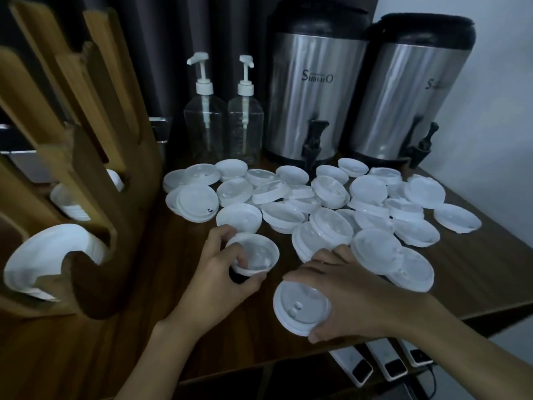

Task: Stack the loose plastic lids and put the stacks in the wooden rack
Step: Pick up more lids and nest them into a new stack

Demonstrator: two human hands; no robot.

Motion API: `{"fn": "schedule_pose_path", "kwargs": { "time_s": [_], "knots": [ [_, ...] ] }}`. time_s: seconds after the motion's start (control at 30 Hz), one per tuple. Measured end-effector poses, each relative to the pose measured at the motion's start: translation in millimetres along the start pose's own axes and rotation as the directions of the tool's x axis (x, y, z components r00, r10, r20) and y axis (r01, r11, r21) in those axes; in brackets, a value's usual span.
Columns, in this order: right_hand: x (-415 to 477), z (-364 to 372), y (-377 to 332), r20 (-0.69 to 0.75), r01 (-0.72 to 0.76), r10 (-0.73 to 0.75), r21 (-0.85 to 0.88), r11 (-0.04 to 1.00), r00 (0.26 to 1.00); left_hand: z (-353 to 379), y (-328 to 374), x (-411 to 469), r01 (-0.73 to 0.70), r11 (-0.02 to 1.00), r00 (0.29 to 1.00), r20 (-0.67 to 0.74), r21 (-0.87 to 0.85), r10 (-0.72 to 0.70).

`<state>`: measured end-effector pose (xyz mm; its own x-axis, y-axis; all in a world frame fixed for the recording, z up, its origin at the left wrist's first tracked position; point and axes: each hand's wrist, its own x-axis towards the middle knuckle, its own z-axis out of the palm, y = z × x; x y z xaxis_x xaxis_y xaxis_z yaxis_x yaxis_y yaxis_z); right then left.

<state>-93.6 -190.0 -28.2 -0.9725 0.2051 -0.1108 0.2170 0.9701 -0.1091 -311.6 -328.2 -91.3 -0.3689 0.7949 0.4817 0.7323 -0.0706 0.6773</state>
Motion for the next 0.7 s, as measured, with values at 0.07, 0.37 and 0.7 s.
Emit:
{"fn": "schedule_pose_path", "kwargs": {
  "time_s": [0.07,0.37,0.7],
  "knots": [
    [1.9,-1.0,-3.4,-0.029,-0.012,0.015,0.113,0.994,0.999,-5.5,-0.8,-3.2,0.011,1.0,1.0,-0.028,-0.024,-0.012],
    [46.6,-0.9,-25.4,-0.374,0.086,0.259,0.697,0.711,0.891,-17.7,4.2,-6.6,0.052,0.988,0.99,-0.126,-0.146,-0.071],
    [77.0,-0.5,-36.7,-0.509,0.288,0.372,0.811,0.51,0.776,-21.8,8.5,-3.9,0.052,0.987,0.976,-0.202,-0.152,-0.082]
  ]
}}
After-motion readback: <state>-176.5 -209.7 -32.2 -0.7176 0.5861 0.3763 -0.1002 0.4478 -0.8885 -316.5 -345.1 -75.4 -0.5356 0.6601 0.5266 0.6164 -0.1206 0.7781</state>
